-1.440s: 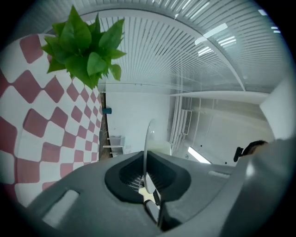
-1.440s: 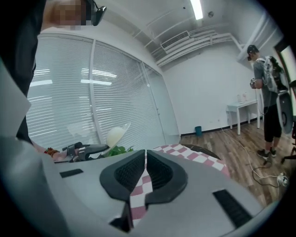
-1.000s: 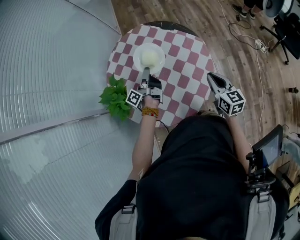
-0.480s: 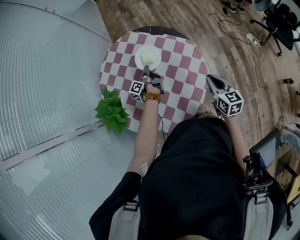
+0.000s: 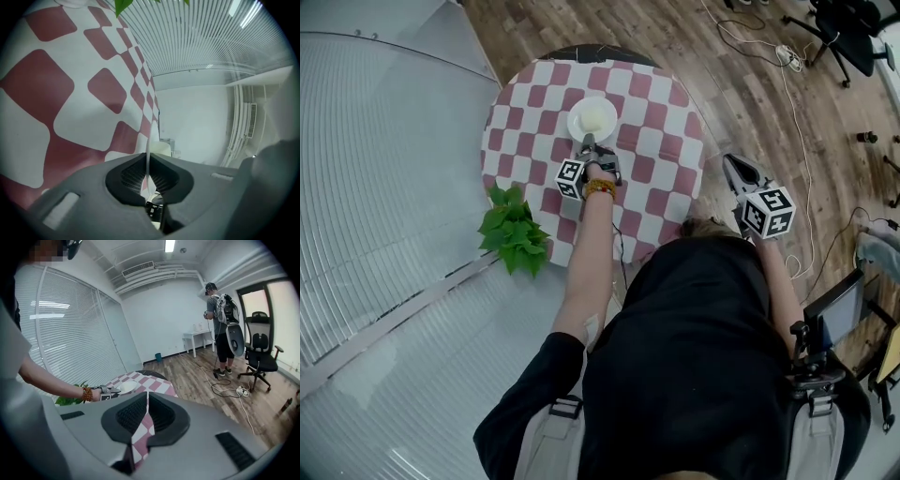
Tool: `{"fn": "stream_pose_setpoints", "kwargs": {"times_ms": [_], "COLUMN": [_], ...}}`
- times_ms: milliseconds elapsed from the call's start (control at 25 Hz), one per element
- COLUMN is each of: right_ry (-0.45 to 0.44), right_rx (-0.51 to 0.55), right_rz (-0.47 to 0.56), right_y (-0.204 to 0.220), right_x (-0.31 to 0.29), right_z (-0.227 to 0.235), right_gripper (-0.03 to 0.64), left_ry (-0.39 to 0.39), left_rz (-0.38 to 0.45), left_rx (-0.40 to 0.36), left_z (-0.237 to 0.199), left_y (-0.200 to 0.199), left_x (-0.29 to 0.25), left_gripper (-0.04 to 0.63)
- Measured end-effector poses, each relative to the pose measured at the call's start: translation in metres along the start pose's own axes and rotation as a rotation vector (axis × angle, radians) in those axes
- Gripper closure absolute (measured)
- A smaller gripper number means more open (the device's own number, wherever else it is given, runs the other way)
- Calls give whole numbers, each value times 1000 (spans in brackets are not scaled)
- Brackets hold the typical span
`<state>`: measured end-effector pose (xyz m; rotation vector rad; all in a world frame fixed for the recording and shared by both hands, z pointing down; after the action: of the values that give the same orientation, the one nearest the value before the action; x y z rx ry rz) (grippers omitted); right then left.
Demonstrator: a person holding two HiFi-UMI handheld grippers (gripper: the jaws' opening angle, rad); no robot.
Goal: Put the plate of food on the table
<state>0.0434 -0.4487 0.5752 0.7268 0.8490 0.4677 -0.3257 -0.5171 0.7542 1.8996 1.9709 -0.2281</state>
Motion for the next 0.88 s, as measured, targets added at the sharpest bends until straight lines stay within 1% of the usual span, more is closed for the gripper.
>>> {"fn": "stream_pose_setpoints", "kwargs": {"times_ms": [160,280,480,520,600,680,720,800,880], "right_ry": [20,41,45,45,46,44,40,28,16], "right_rx": [6,1,14,8,-4,-7,-8,-8,-2], "right_rz": [-19,-19,-21,-18,-14,-15,-17,-24,-29], "right_y": [6,7,8,7,8,9,10,12,13], "right_x": [8,14,18,19,21,21,21,20,19], "right_z": [8,14,17,18,20,20,19,18,15], "right_gripper": [598,598,598,598,598,598,598,598,598], "left_ry": [-22,-38,-108,-122,-143,-145,-143,-147,-158], "left_rz": [6,-16,-43,-51,-72,-102,-123,-155,-166], "left_rx": [12,9,20,16,-18,-52,-54,-33,-17], "left_z": [-15,-22,-41,-45,-48,-49,-49,-51,-53], "left_y": [1,7,15,16,20,23,26,33,37], "left_x": [-2,-8,-6,-6,-5,-4,-4,-2,1], "left_gripper": [581,581,580,580,580,580,580,580,580]}}
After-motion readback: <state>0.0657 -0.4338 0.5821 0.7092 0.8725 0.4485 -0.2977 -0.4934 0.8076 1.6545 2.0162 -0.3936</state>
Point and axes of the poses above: the fingertips, and each gripper's own axes: x backward along the fingers, z to its right, y out of its underside, the point moved 1 cm from there along x, backward along the fingers, and after that the axes turned 10 degrees about -x, right-handed, at the moved point
